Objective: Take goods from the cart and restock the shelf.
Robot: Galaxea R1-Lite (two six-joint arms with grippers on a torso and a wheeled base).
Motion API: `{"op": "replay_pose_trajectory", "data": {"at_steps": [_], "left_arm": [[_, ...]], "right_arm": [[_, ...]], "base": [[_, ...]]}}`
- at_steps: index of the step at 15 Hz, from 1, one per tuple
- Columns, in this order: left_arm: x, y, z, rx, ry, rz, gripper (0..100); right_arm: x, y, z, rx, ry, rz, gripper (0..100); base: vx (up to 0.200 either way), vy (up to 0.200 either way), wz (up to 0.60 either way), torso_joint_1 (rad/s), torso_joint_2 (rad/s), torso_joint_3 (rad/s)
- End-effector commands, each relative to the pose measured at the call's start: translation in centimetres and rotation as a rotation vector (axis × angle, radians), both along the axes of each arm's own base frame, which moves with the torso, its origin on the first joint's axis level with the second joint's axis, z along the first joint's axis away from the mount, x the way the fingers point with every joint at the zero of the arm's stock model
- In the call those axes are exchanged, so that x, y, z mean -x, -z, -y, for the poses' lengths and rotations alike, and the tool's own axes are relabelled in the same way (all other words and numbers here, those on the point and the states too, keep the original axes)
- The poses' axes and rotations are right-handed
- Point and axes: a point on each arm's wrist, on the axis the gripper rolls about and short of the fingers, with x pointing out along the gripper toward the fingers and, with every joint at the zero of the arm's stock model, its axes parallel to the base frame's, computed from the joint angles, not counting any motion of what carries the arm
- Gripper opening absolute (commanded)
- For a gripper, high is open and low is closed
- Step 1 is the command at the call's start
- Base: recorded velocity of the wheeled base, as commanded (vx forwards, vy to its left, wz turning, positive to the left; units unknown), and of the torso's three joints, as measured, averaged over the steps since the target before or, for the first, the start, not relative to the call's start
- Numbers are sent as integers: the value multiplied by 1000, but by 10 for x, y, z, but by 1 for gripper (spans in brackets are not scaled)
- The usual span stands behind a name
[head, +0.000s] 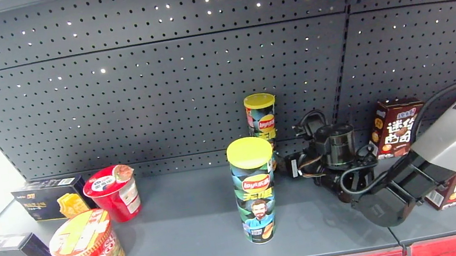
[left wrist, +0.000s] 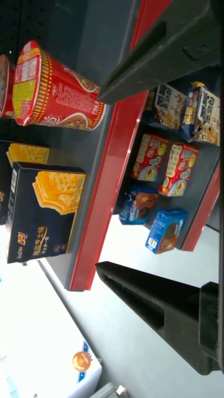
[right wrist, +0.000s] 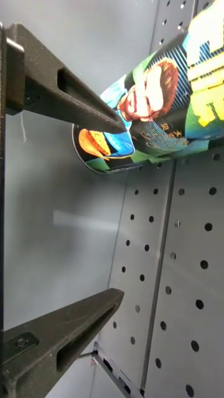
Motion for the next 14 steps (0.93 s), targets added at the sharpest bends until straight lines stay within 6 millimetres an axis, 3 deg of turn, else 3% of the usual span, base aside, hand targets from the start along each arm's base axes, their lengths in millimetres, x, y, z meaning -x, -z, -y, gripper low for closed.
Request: {"op": "replay_pose_trajectory", "data": {"at_steps": [1, 7, 11, 14], "left_arm": [[0, 0, 0, 1, -1, 0, 100], [0, 0, 0, 1, -1, 0, 100], [0, 0, 0, 1, -1, 0, 100], [0, 0, 0, 1, -1, 0, 100]], "right_arm": [[3, -2, -4, -6, -12, 8, 100], [9, -4, -9, -5, -30, 13, 100], [19, -11, 3, 7, -22, 9, 100], [8, -8, 16, 8, 21, 8, 100]], "base": [[0, 0, 0, 0, 0, 0], [0, 0, 0, 0, 0, 0], [0, 0, 0, 0, 0, 0], [0, 0, 0, 0, 0, 0]]}}
